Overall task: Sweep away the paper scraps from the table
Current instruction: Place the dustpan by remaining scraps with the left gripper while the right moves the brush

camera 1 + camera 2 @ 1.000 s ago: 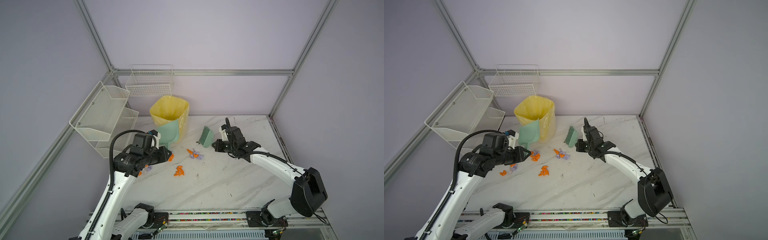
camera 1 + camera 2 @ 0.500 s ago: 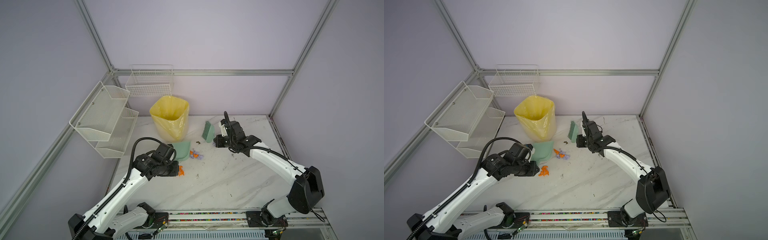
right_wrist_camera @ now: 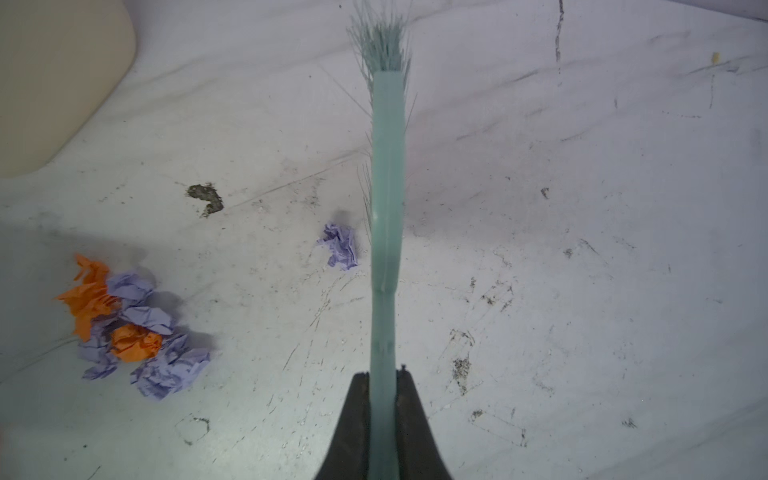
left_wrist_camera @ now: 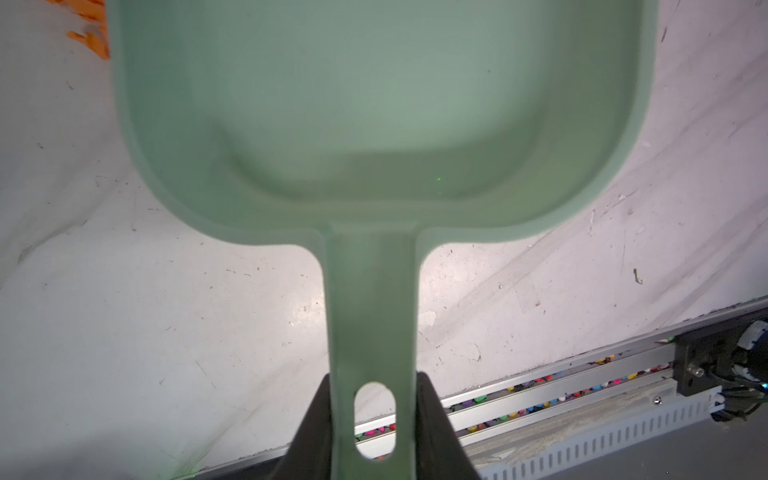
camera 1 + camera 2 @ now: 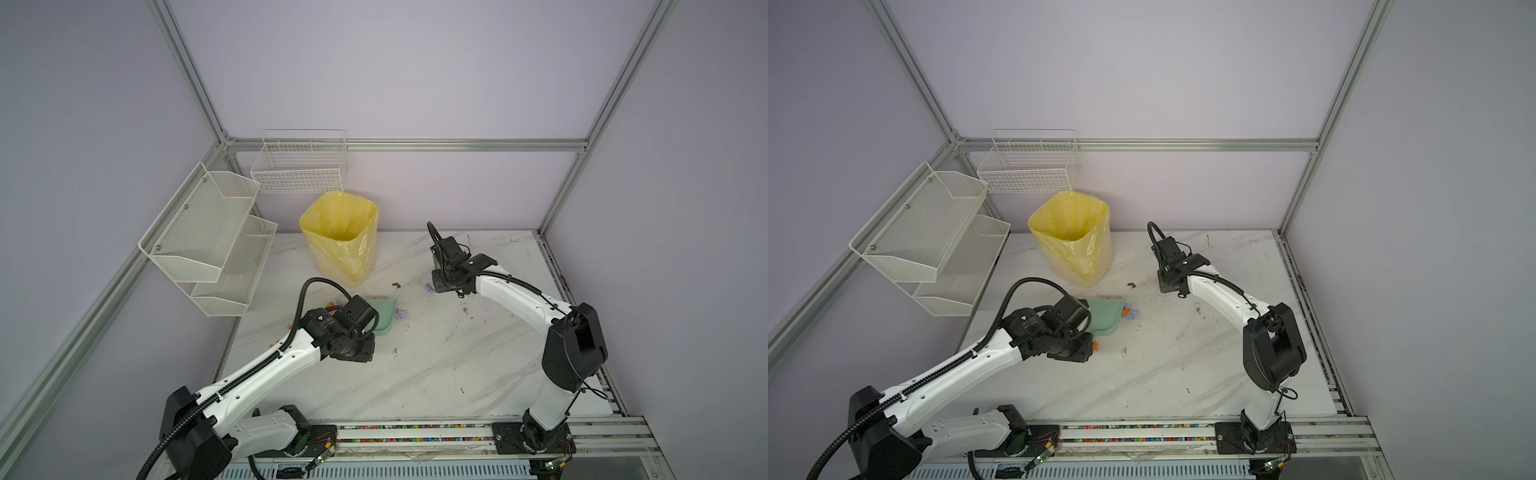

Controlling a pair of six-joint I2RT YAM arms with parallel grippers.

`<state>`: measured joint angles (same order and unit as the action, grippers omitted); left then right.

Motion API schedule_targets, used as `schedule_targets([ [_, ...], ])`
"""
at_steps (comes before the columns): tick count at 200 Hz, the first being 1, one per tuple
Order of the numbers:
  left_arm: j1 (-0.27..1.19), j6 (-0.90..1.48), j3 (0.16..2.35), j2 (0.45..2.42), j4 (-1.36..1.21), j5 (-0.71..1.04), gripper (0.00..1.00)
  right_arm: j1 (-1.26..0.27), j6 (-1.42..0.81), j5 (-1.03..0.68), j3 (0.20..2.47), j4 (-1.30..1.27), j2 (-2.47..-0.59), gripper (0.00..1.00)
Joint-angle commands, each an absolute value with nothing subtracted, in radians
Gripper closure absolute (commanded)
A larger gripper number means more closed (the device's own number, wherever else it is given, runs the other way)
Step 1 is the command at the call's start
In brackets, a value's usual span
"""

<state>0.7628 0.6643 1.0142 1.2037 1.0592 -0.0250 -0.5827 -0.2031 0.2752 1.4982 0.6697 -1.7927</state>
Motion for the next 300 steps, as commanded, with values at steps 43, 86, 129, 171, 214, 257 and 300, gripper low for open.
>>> schedule_targets([
  [43, 0.823, 0.686, 1.005, 1.326, 1.004, -0.026, 1.0, -0.58, -0.118, 0.4, 1.52, 0.693, -1.838, 1.0],
  [86, 0.827, 0.678, 1.012, 1.401, 0.978, -0.01, 1.0, -0.583, -0.025, 0.52, 1.489, 0.604, -1.843, 1.0],
  [129, 0.827, 0.66, 1.031, 1.475, 0.969, -0.007, 1.0, -0.595, 0.096, 0.62, 1.542, 0.556, -1.937, 1.0],
  [171, 0.828, 0.659, 1.035, 1.505, 0.966, 0.015, 1.0, -0.63, 0.129, 0.611, 1.564, 0.546, -2.007, 1.0],
  [214, 0.828, 0.668, 1.035, 1.498, 0.963, -0.005, 1.0, -0.679, 0.173, 0.498, 1.528, 0.512, -2.007, 1.0],
  [257, 0.82, 0.622, 1.087, 1.526, 1.011, -0.051, 1.0, -0.719, 0.212, 0.392, 1.503, 0.495, -2.0, 1.0],
  [300, 0.808, 0.592, 1.12, 1.591, 1.024, -0.045, 1.0, -0.742, 0.204, 0.3, 1.509, 0.546, -1.981, 1.0],
])
